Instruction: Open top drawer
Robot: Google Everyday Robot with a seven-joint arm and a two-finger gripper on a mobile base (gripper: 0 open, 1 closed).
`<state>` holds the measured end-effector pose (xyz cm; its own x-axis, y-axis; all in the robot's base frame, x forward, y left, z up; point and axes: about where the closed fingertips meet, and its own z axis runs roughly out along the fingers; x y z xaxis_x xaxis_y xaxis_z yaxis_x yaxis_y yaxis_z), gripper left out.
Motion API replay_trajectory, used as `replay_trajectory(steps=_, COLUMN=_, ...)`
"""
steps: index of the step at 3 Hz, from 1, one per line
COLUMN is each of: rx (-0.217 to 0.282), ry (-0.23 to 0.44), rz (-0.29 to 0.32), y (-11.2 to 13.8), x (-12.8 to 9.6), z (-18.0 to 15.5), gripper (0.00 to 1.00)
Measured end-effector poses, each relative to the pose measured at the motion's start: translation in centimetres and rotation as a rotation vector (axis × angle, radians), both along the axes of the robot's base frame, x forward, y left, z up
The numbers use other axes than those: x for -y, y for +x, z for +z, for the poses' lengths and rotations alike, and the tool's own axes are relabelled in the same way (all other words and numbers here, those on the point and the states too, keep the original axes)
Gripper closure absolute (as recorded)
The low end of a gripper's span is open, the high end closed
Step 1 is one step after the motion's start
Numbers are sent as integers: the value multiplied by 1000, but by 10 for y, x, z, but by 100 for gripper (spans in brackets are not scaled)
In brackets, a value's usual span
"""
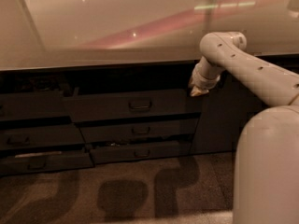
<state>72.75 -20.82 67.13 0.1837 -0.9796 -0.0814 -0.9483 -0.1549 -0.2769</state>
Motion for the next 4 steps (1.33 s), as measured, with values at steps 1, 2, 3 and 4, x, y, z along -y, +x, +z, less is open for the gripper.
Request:
replay_trajectory(steps=1, rx=0, ry=0, rz=0, y=0, x=0, z=3, gripper=100)
replay_trajectory(steps=2, rx=1, ry=0, rz=4, y=-7, x=1, z=0, gripper=100)
replay_trajectory(steps=3, rx=1, ry=1, rz=9, y=-15, x=1, z=-2, gripper=100)
replay_trajectory(steps=4, rx=1, ry=1, rz=9, y=-15, x=1, z=-2, gripper=100)
